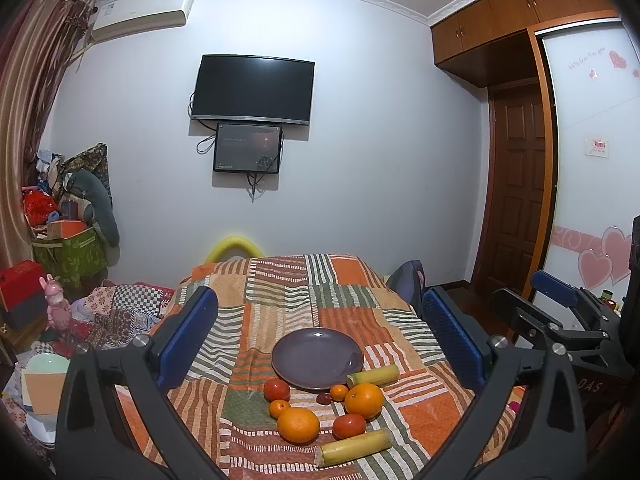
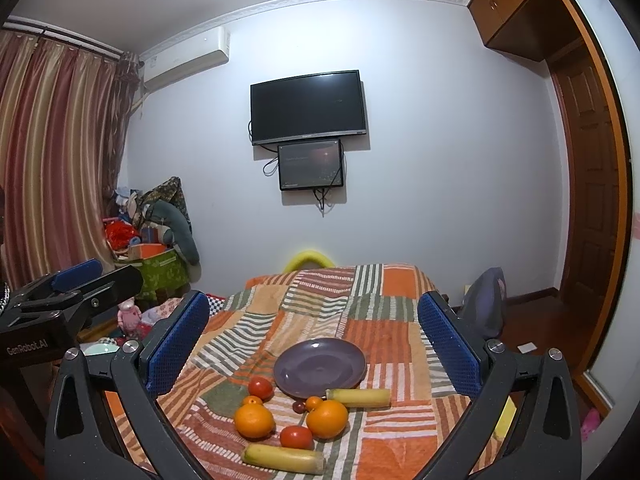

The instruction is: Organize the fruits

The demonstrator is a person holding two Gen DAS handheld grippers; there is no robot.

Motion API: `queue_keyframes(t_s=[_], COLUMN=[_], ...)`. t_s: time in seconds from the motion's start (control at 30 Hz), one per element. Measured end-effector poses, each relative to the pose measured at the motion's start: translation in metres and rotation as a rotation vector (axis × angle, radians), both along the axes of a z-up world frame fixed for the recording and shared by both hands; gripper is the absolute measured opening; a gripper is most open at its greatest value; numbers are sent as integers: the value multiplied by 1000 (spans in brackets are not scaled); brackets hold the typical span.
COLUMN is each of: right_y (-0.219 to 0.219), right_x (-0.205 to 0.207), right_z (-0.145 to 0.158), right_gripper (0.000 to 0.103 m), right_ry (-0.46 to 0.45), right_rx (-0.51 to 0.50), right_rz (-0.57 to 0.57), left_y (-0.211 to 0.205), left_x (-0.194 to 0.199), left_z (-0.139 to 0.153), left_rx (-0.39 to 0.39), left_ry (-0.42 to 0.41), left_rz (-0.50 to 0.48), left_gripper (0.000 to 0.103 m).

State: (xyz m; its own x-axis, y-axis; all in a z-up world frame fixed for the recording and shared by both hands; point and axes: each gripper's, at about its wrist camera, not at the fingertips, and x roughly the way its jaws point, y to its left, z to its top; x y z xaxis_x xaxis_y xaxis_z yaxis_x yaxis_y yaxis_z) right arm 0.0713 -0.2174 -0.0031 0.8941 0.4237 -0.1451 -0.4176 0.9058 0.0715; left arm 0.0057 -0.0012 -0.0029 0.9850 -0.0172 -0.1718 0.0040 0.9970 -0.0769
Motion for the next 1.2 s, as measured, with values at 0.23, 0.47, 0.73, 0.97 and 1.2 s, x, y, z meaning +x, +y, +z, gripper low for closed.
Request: queue_keyframes(t_s=[0.23, 0.47, 0.73, 0.97, 1.2], right_y=[1, 0, 0, 0, 0], right_x=[0, 0, 0, 0, 3], right_z=[0, 0, 0, 1, 1], right_gripper=[103, 103, 103, 103, 103], right_ry=[-2, 0, -2, 0, 2], right_rx=[0, 1, 1, 2, 4], right_rz=[2, 7, 5, 10, 12], left_y=[0, 0, -2, -2, -2], left_x=[0, 0, 0, 0, 0], left_z=[2, 1, 1, 1, 1], left_rx=[1, 1, 3, 2, 3], left_ry=[-2, -1, -1, -2, -1], left_rz=[2, 1, 1, 1, 1], left_gripper=[103, 103, 103, 103, 103])
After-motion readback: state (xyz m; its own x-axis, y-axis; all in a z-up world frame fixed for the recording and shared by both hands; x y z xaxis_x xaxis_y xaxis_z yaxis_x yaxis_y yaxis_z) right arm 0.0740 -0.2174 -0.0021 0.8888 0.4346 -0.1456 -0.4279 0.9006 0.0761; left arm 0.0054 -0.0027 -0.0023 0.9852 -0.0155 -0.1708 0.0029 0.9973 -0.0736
